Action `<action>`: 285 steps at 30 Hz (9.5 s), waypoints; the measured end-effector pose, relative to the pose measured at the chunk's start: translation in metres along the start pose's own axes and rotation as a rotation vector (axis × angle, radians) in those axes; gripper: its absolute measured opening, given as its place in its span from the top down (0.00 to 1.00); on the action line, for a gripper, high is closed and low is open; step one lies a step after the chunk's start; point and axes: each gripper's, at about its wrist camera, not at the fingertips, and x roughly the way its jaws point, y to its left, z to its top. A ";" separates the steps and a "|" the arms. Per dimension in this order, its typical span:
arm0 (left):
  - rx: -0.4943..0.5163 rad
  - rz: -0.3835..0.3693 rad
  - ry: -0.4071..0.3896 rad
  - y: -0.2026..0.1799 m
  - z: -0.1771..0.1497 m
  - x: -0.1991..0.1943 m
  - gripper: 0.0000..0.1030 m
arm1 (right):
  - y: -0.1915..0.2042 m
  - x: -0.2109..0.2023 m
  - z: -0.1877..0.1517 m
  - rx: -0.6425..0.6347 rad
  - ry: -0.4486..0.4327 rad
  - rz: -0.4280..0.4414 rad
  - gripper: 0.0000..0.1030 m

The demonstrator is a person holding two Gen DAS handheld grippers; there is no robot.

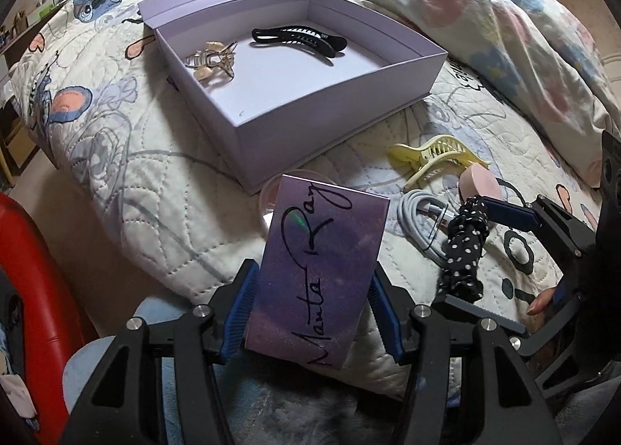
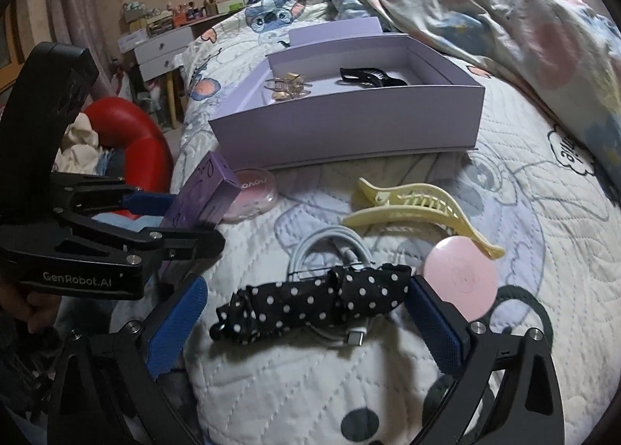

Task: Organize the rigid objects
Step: 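Grasp the purple Manta Ray card with the left gripper and lift it, then grasp the black polka-dot scrunchie with the right gripper while the left gripper holds the card, then carry the card and scrunchie over the lavender box and open both grippers, then withdraw both grippers from the box toward the remaining items, then grasp the pink blush case with the left gripper while the right gripper grasps the yellow claw clip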

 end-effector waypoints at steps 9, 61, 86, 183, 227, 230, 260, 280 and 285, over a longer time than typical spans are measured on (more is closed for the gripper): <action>-0.005 -0.007 0.002 0.001 0.000 0.003 0.46 | -0.016 0.002 -0.004 0.090 0.011 0.012 0.27; -0.011 0.044 -0.126 -0.019 0.033 -0.042 0.47 | -0.014 -0.062 0.023 0.057 -0.167 0.047 0.82; 0.037 0.073 -0.190 -0.012 0.084 -0.049 0.47 | -0.020 -0.041 0.088 -0.052 -0.182 0.083 0.82; 0.085 0.171 -0.109 0.037 0.214 0.047 0.46 | -0.078 0.060 0.217 -0.101 -0.131 -0.078 0.45; 0.070 0.185 -0.288 -0.004 0.149 -0.081 0.46 | -0.021 -0.067 0.179 -0.161 -0.247 -0.116 0.30; 0.076 0.195 -0.285 -0.009 0.140 -0.083 0.46 | -0.019 -0.073 0.171 -0.161 -0.254 -0.128 0.27; -0.071 0.136 -0.149 0.000 0.062 -0.059 0.02 | -0.020 -0.073 0.097 -0.068 -0.194 -0.148 0.22; -0.080 0.070 -0.108 0.010 0.034 -0.022 0.02 | -0.030 -0.052 0.056 0.017 -0.165 -0.144 0.23; -0.080 0.054 -0.083 0.010 0.028 -0.007 0.02 | -0.036 -0.045 0.044 0.046 -0.148 -0.142 0.22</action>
